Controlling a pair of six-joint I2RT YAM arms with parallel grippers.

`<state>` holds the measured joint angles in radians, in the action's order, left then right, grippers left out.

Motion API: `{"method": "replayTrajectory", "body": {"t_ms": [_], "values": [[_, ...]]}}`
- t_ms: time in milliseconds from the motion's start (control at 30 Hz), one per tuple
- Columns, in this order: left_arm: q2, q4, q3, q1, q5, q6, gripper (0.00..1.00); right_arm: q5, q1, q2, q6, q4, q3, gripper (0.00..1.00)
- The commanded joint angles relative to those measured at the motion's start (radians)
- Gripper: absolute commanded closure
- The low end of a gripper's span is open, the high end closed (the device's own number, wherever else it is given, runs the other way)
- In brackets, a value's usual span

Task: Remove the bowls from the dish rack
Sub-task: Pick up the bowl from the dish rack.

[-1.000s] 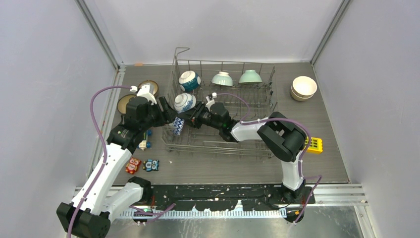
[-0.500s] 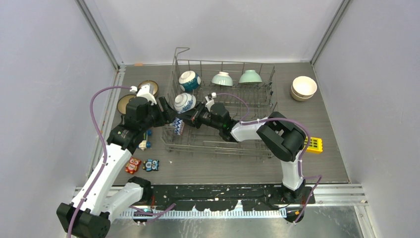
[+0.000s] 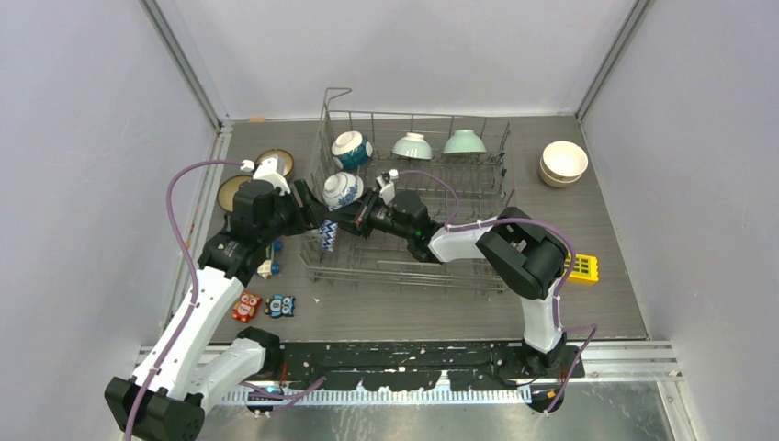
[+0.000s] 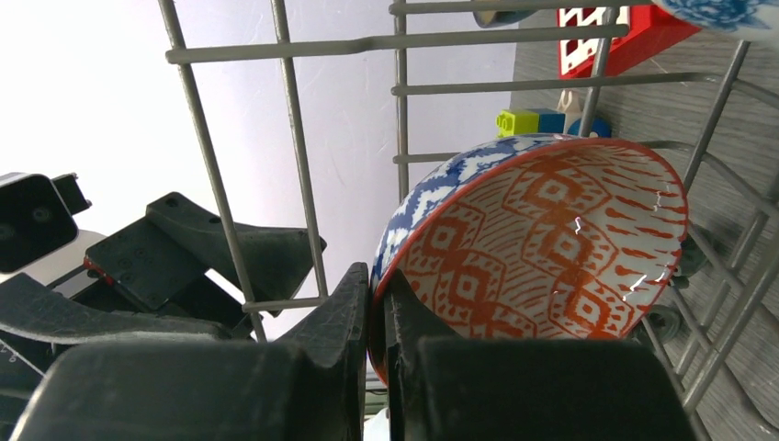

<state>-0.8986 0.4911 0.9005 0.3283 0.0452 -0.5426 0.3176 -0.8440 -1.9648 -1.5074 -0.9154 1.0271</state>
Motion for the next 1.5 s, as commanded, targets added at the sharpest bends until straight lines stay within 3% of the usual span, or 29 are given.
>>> {"method": "replayTrajectory", "body": {"t_ms": [0,433,667,1033,1467], "values": [[0.016,0.02,0.009,0.029,0.077,-0.036,0.37,0.051,0.008,0.036,-0.016,-0.132,-0.014,0.99],[0.042,0.05,0.037,0.029,0.07,-0.056,0.36,0.149,0.07,0.114,0.007,-0.162,-0.048,0.99],[0.082,0.092,0.067,0.029,0.035,-0.043,0.28,0.2,0.095,0.151,0.003,-0.159,-0.047,0.99],[0.142,0.119,0.095,0.03,-0.008,-0.017,0.15,0.214,0.143,0.319,0.127,-0.012,-0.101,0.99],[0.122,0.12,0.141,0.03,-0.025,-0.023,0.11,0.277,0.291,0.52,0.211,0.118,-0.142,0.99]]}}
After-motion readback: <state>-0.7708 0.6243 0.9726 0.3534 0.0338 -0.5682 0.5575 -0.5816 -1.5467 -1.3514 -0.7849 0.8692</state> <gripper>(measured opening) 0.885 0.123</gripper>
